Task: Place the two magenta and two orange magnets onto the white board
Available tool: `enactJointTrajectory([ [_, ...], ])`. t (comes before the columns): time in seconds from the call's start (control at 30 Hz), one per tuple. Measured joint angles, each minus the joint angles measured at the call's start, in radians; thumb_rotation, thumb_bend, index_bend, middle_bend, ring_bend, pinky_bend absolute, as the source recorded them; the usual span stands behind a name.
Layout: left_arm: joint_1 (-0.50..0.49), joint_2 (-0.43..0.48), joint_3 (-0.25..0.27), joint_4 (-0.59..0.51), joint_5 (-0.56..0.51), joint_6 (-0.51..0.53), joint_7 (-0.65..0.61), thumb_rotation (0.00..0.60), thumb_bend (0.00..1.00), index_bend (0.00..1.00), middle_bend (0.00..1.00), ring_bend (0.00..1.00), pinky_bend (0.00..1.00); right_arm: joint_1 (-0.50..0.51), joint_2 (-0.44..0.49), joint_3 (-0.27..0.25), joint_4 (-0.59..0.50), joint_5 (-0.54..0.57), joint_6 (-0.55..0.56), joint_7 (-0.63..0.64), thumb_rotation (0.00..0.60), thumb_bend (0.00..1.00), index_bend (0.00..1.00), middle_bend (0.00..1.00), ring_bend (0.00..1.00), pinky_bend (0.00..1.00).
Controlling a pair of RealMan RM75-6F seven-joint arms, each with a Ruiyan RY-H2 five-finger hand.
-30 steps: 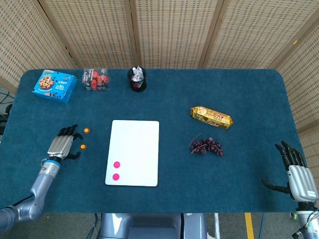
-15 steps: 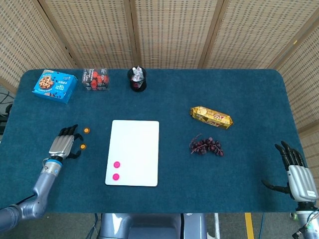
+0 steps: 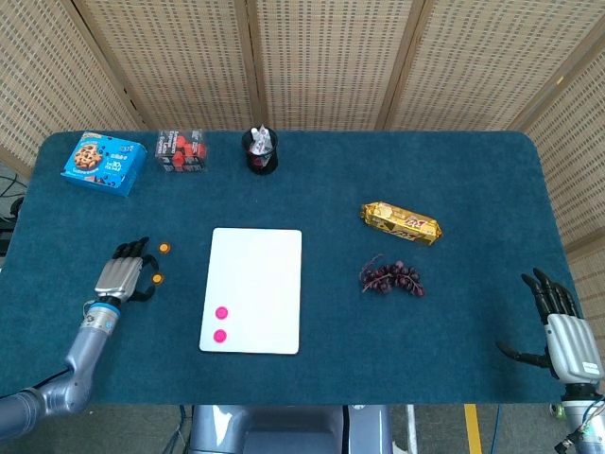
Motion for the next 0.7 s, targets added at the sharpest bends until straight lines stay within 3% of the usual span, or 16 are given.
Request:
enactJointTrajectory([
  [0.23, -0.002, -0.013, -0.001, 0.014, -0.010, -0.009, 0.006, 0.600, 0.36, 0.38, 0.00, 0.00, 0.00, 0.001, 0.000, 0.000, 0.000, 0.001, -0.002, 0.000, 0.600, 0.00, 0.00, 0.00, 0.00, 0.00],
  [0.43, -0.002, -0.018, -0.004, 0.017, -0.011, -0.013, 0.004, 0.600, 0.37, 0.51, 0.00, 0.00, 0.00, 0.000, 0.001, 0.000, -0.001, 0.001, -0.001, 0.001, 0.600, 0.00, 0.00, 0.00, 0.00, 0.00],
  [0.7, 0.002, -0.011, -0.004, 0.007, -0.011, -0.008, 0.009, 0.600, 0.38, 0.54, 0.00, 0.00, 0.00, 0.000, 0.001, 0.000, -0.002, 0.001, -0.003, 0.003, 0.600, 0.00, 0.00, 0.00, 0.00, 0.00],
])
